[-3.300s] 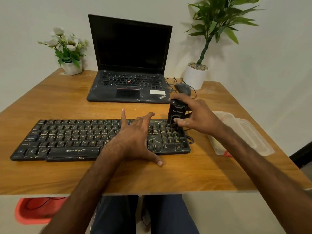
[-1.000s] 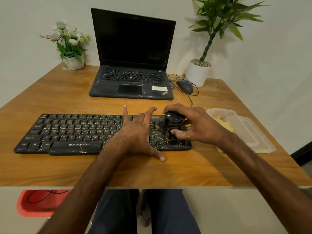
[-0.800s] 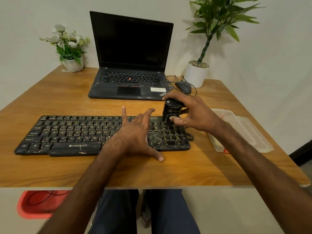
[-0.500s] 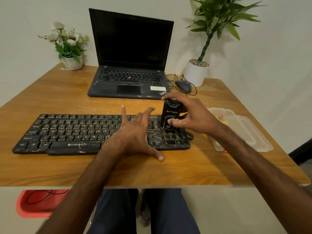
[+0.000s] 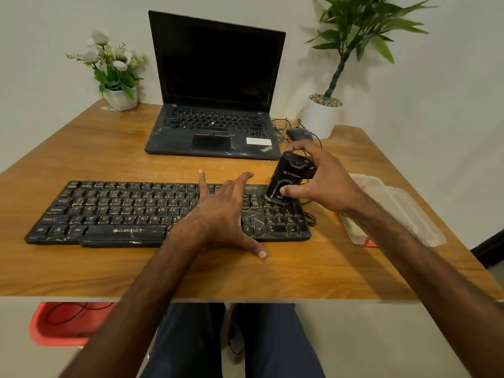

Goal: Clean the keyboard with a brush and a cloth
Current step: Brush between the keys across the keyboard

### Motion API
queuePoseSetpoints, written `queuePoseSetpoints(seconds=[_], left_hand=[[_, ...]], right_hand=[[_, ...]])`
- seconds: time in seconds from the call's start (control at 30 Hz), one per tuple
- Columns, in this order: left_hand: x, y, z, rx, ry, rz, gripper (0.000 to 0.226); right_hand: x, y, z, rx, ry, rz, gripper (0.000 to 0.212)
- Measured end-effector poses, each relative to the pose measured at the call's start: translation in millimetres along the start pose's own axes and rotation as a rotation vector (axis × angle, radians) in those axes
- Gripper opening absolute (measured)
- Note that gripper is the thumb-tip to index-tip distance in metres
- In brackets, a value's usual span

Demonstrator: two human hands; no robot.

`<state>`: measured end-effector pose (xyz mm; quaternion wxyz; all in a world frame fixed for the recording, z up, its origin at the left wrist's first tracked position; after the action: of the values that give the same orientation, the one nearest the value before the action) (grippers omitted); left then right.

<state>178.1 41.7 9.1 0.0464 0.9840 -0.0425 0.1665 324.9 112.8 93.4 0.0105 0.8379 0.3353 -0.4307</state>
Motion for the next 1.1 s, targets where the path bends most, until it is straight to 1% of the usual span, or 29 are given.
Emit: queuePoseSetpoints(seconds=[0.07,0.17,0.33,0.47,0.6,0.8,0.9,1.03,1.1], left_hand=[[0.2,0.5,-0.5,-0.001,-0.002,-0.005,0.156],[0.4,1.2,-0.8,-0.006,-0.011,-0.005,0.156],[0.5,1.5,-0.8,-0.013,-0.006,-0.012,0.155],[0.6,1.6,-0.8,-0.019,-0.001,-0.018,0.155],[0.9,1.5,-0.5,-0.019,-0.002,-0.018,0.155],[1.6,1.8,-1.0,-0.025,-0.007,-0.028,0.155],[2.0,1.8,-1.7,-0.025,-0.004,-0.029,0.154],[1.9,0.8,-1.5,-0.025,-0.009,-0.028,0.155],[1.5,0.1,-1.2,-0.024,-0.021,-0.026,0.156]], right_hand=[[0.7,-0.5,4.5,-0.001,0.048,0.015,0.062],[11.4,-1.8,17.5,-0.067,0.011,0.054,0.058],[26.2,-3.3,26.6,-0.139,-0.198,0.185,0.054],[28.0,-4.3,25.6,-0.066,-0.342,0.195,0.056],[26.8,-2.0,21.3,-0.008,-0.416,0.156,0.054],[15.4,1.1,23.4,0.034,-0.37,0.038,0.06],[9.1,2.2,26.4,0.033,-0.343,0.019,0.064],[0.7,5.6,30.8,0.011,-0.322,-0.041,0.063],[-5.4,8.8,34.3,-0.006,-0.259,-0.084,0.061]])
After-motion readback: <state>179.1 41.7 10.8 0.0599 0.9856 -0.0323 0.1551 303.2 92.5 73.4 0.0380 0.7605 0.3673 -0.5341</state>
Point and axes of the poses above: each hand's wrist, its own y-axis away from the middle knuckle, its own z-axis out of the palm, x = y × z, the point moved 9 cm from there along -y, towards the middle knuckle, and after that the axes turned 3 degrees about y, right-handed, at the moved point
